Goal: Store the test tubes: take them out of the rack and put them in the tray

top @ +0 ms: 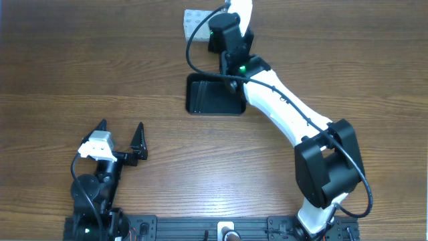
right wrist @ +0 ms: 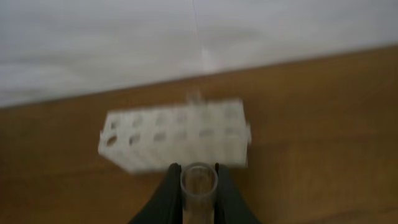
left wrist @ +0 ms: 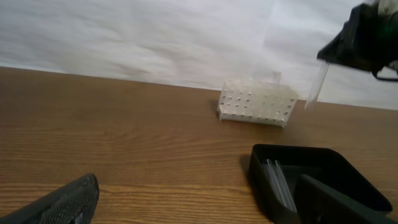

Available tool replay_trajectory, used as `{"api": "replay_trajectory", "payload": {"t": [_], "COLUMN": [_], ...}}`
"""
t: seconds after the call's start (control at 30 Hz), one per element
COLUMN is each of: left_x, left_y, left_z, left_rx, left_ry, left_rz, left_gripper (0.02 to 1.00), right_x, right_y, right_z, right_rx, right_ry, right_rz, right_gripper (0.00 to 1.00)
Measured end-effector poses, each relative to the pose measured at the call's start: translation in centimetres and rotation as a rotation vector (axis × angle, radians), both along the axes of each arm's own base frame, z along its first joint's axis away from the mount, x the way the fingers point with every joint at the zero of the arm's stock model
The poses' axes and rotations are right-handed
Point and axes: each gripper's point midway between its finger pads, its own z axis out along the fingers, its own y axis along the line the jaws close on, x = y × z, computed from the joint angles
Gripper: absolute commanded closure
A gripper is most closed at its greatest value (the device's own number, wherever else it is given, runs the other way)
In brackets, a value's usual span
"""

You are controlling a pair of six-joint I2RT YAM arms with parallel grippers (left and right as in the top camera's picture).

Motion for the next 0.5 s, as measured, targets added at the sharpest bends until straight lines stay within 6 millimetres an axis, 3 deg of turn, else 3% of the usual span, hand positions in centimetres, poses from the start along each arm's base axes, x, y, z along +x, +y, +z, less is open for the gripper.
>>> {"api": "replay_trajectory", "payload": {"t": [0.2,0.5], "left_x": [0.0,0.0], "left_y": [0.0,0.0], "left_z": [0.0,0.0], "left_rx": [0.0,0.0], "left_ry": [0.0,0.0], "left_rz": [0.0,0.0], "left_gripper": [0.018,0.018], "right_x": [-2.5,-4.0], "right_y": [1.1,1.5], "right_z": [-2.5,-4.2], "right_rx": [0.078,0.16], "right_ry": [0.118,0.203], "right_rz": [-0.053,-0.092], "right_gripper": [0.985,0.987]}}
